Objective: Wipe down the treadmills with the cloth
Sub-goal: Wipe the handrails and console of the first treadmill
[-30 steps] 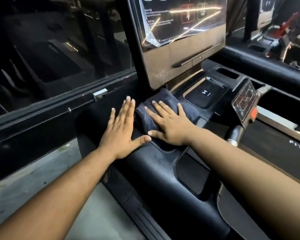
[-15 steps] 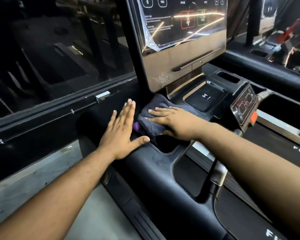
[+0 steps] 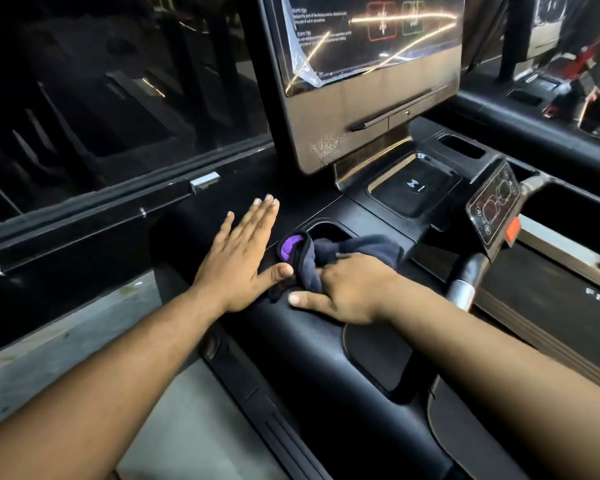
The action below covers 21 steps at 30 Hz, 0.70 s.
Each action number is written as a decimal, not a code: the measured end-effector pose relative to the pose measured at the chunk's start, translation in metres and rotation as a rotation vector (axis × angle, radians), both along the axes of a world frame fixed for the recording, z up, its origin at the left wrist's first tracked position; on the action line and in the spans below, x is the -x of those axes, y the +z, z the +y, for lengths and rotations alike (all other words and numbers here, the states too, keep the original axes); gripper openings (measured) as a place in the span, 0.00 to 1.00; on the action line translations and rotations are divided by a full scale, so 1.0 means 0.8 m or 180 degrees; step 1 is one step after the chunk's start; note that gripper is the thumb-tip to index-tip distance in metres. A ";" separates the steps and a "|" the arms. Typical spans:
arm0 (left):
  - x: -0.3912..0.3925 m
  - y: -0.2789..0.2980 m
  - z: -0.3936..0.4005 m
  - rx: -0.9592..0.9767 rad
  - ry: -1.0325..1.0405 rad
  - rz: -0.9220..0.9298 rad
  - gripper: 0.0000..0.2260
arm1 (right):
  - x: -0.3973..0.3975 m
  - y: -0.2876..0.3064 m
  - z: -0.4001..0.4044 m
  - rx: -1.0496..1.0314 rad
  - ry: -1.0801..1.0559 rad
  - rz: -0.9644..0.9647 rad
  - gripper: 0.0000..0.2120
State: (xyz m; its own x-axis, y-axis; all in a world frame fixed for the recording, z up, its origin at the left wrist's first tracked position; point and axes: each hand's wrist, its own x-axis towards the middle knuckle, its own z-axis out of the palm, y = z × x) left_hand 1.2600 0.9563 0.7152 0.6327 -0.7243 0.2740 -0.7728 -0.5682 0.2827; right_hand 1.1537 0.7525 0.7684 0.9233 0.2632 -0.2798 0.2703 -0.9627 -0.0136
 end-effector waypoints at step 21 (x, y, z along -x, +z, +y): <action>-0.013 -0.005 0.002 0.0829 -0.0161 0.0192 0.50 | 0.048 -0.014 -0.002 -0.0572 0.0090 -0.1066 0.32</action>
